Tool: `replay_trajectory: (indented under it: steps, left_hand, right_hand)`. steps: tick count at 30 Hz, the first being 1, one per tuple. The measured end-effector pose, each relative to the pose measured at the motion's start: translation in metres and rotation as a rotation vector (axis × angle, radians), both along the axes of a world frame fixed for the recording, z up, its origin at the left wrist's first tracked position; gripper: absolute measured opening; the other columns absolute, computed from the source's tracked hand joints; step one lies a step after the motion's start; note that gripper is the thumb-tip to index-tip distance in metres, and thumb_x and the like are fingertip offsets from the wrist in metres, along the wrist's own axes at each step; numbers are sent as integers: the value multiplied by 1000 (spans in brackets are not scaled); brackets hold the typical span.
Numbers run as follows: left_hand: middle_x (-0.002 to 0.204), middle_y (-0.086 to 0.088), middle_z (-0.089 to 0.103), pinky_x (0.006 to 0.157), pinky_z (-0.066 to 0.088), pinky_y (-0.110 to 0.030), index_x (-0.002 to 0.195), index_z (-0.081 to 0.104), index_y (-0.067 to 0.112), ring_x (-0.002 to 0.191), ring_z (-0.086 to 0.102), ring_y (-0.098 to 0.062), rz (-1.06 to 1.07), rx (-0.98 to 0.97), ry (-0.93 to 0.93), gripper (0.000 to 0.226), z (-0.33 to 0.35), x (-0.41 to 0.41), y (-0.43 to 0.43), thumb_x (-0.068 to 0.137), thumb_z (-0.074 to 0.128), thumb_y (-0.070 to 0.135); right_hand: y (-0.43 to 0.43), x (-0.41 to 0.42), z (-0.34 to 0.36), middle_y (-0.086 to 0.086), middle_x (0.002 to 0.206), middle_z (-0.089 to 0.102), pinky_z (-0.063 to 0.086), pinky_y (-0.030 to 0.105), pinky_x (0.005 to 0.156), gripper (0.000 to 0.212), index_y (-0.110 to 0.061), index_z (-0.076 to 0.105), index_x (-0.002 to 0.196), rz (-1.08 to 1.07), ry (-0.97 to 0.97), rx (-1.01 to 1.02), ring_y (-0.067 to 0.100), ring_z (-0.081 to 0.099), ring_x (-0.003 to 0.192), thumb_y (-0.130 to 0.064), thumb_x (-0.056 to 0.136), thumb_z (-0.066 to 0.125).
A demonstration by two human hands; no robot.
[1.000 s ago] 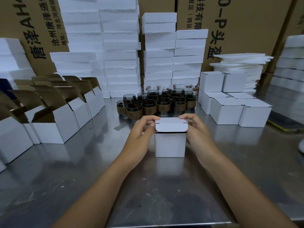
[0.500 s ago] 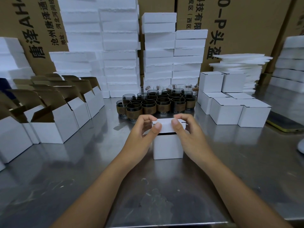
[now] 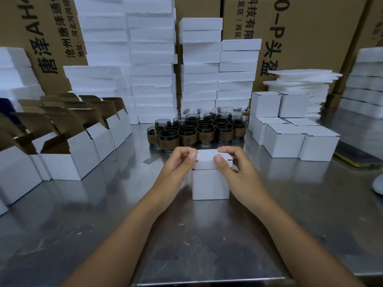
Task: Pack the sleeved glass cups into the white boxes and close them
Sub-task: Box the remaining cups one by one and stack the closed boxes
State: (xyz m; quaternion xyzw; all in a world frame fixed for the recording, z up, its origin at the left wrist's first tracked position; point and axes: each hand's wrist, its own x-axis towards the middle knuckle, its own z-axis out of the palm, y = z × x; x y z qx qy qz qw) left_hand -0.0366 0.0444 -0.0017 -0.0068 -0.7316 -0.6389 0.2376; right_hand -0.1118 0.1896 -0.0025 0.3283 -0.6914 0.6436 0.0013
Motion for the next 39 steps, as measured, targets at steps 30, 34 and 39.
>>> replay_trajectory:
  steps: [30,34,39]
  left_hand:
    - [126,15,52,86,44,-13,128,38,32,116,49,2,94,-10,-95,70,-4,-1,0,66,60,55]
    - [123,18,50,75,41,0,130,36,31,113,46,8,119,-51,-98,71,-3,-1,3,67,58,57]
    - [113,23,51,85,44,-14,126,43,30,104,49,12,153,-9,-94,53,0,-3,5,78,52,52]
  right_hand:
    - [0,1,-12,-23,116,43,31,1,83,51,-32,46,116,-105,192,188,-14,40,107,-53,72,64]
    - [-3,6,-13,-16,123,35,35,19,88,78,-36,32,128,-168,266,348,0,38,112,-60,61,65]
    - [-8,9,-14,-10,124,36,38,26,90,81,-33,31,131,-237,290,362,8,39,116,-53,64,71]
